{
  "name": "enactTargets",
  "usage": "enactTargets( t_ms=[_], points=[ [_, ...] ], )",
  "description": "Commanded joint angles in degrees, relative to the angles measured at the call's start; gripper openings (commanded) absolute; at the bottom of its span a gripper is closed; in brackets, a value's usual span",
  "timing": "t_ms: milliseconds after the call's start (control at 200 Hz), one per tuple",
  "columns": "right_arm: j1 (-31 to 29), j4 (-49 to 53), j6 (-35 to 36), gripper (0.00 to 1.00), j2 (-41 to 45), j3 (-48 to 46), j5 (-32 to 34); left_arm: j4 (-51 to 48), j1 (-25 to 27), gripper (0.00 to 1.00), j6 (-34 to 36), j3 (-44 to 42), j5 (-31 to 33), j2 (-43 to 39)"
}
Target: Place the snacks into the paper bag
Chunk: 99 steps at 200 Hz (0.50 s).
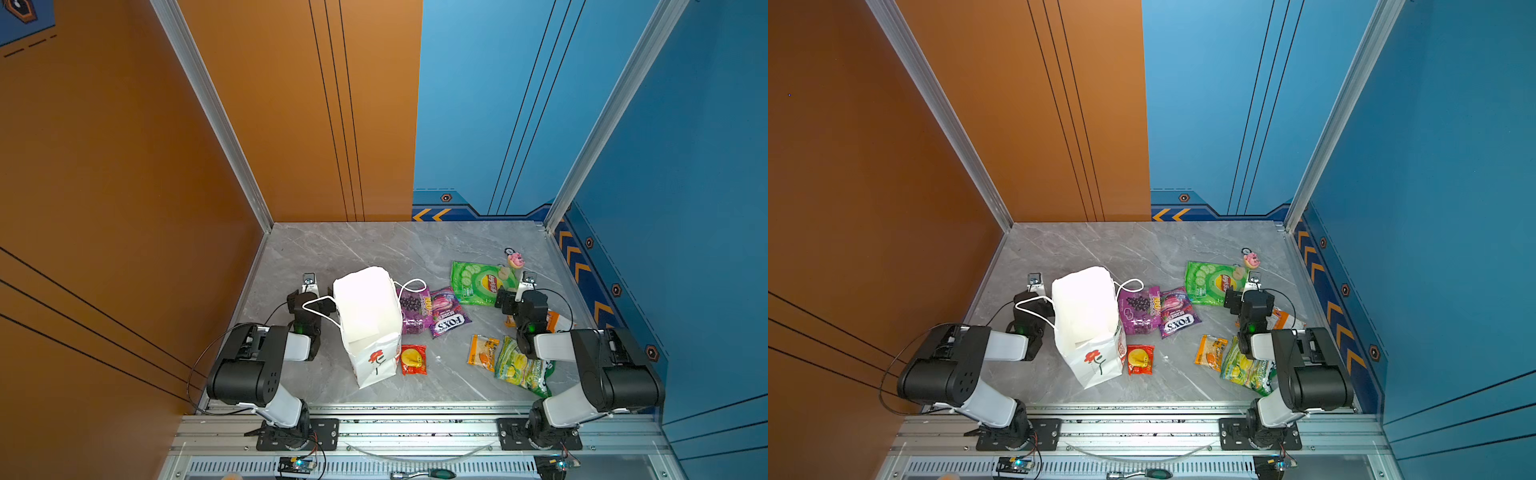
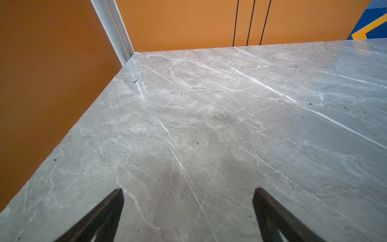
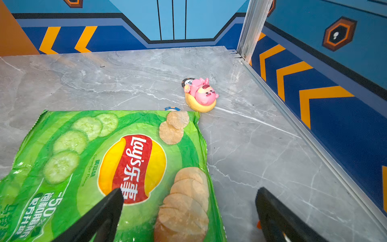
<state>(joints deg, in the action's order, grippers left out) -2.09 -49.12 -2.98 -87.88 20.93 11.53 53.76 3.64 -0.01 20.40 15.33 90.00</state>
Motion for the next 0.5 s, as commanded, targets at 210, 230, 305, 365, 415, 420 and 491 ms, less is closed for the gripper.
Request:
enactTargets(
  t_ms=[210,230,305,365,415,420,491],
  points=[
    [-0.3,-0.4,-0.4,1.00,0.2,0.9,-0.6,-0.4,-0.5,0.98,0.0,1.1,-1.1,-0.5],
    [-0.3,-0.4,-0.4,1.00,0.2,0.9,-0.6,-0.4,-0.5,0.98,-0.1,1.1,-1.1,-0.5],
    [-0.3,-0.4,-0.4,1.00,0.2,0.9,-0.6,-0.4,-0.5,0.98,0.0,1.1,-1.1,-0.5],
    [-0.3,-0.4,-0.4,1.00,0.2,0.9,-0.6,-0.4,-0.6,0.98,-0.1,1.1,-1.2,-0.4],
    [-0.3,-0.4,-0.4,1.00,0.2,0.9,-0.7,-0.4,-0.7,0.98,0.0,1.1,-1.4,-0.4],
    [-0.3,-0.4,-0.5,1.00,0.2,0.8,-0.6,-0.4,-0.7,0.98,-0.1,1.0,-1.4,-0.5],
    [-0.3,-0.4,-0.4,1.00,0.1,0.9,-0.6,-0.4,-0.7,0.98,-0.1,1.1,-1.5,-0.4]
  ],
)
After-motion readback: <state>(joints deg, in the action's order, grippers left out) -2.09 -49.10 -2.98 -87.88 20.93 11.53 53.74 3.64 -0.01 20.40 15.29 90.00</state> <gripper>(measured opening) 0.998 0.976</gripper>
